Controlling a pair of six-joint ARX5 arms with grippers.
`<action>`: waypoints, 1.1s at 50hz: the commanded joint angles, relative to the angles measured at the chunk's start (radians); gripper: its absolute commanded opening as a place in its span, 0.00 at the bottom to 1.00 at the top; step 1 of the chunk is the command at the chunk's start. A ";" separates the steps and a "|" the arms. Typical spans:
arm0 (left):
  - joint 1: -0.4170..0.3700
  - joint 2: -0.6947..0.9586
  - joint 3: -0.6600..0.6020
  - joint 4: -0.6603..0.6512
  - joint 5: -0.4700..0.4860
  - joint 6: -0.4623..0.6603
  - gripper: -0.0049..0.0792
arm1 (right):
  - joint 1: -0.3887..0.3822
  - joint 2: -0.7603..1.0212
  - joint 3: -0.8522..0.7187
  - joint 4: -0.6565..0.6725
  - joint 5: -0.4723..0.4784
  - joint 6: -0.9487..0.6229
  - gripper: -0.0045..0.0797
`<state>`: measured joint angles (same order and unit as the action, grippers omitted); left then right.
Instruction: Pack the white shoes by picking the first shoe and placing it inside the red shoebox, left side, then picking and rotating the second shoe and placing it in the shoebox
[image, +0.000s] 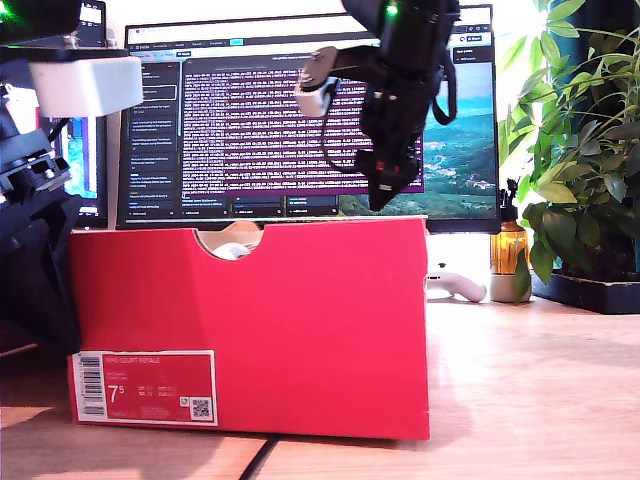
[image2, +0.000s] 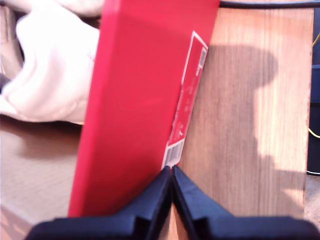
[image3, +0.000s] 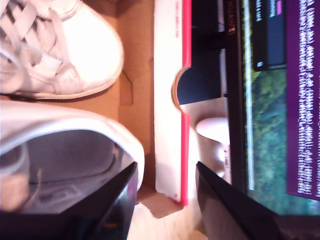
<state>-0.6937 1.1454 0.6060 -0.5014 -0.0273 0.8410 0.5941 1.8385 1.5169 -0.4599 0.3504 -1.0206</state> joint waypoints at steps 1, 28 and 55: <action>-0.001 0.000 0.007 0.001 0.002 -0.005 0.04 | 0.018 0.010 0.017 0.003 0.027 0.040 0.38; -0.001 0.000 0.008 -0.008 0.019 -0.038 0.04 | 0.091 -0.064 0.017 -0.206 0.210 0.657 0.05; -0.001 -0.230 0.018 -0.241 0.043 -0.210 0.04 | -0.103 -0.123 0.017 -0.471 0.130 0.858 0.05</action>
<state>-0.6933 0.9493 0.6266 -0.7353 -0.0010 0.6670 0.4927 1.7519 1.5230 -0.9207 0.5091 -0.1787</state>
